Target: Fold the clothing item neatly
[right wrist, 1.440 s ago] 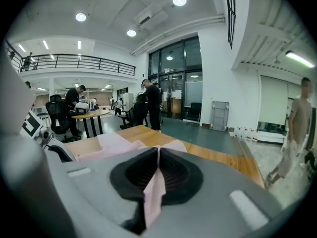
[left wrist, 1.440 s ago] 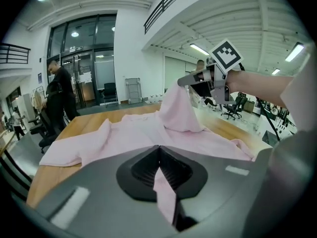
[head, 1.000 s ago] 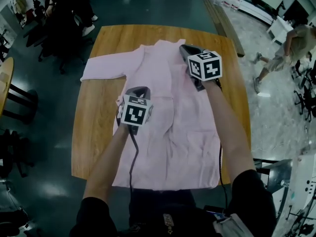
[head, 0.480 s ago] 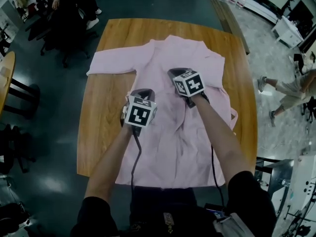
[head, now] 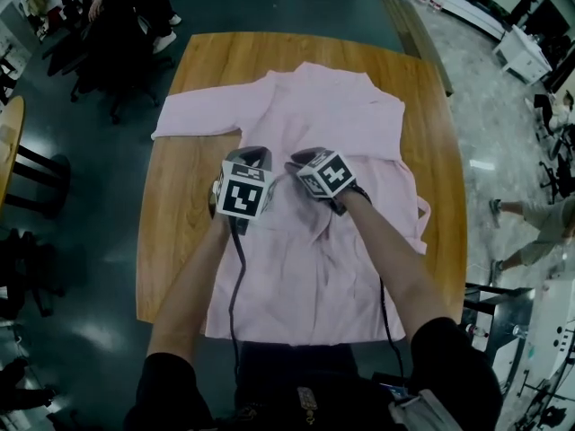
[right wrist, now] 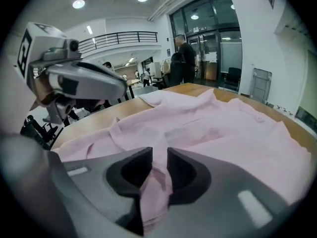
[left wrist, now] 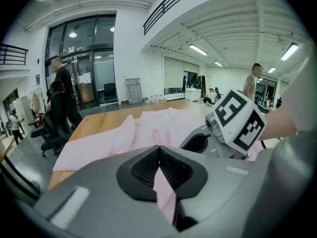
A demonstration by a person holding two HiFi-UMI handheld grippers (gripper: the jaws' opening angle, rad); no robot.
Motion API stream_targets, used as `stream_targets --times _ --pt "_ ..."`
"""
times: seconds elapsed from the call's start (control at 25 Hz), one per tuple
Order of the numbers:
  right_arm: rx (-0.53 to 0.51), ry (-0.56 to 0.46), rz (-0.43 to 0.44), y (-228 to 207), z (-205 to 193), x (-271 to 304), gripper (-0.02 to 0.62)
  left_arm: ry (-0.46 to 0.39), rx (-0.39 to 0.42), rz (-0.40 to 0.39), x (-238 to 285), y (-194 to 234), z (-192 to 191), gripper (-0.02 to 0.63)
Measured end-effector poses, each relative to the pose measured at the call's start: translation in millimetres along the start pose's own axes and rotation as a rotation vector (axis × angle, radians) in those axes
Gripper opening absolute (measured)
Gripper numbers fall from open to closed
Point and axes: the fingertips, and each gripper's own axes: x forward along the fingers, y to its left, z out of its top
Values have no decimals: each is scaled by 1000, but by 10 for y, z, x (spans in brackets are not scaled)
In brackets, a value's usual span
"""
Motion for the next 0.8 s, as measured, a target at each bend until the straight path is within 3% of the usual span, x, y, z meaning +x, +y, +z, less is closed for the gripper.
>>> stream_targets --times 0.08,0.24,0.4,0.56,0.72,0.76,0.8 --pt "-2 -26 14 31 6 -81 81 -5 13 -22 139 -12 129 21" --pt "7 -85 24 53 11 -290 81 36 27 -82 557 -124 258 148" --pt "21 -126 -12 -105 -22 -478 81 53 53 -41 984 -65 363 210" --pt "67 -147 -76 -411 -101 -624 81 127 -11 -51 1361 -68 209 265" --pt "147 -180 -201 -862 -179 -755 81 159 -40 -9 1584 44 137 269" --pt "173 -182 -232 -980 -214 -776 81 180 -52 -3 1613 74 88 241" --pt "199 -176 -258 -1092 -263 -787 81 200 -67 5 1629 106 34 165"
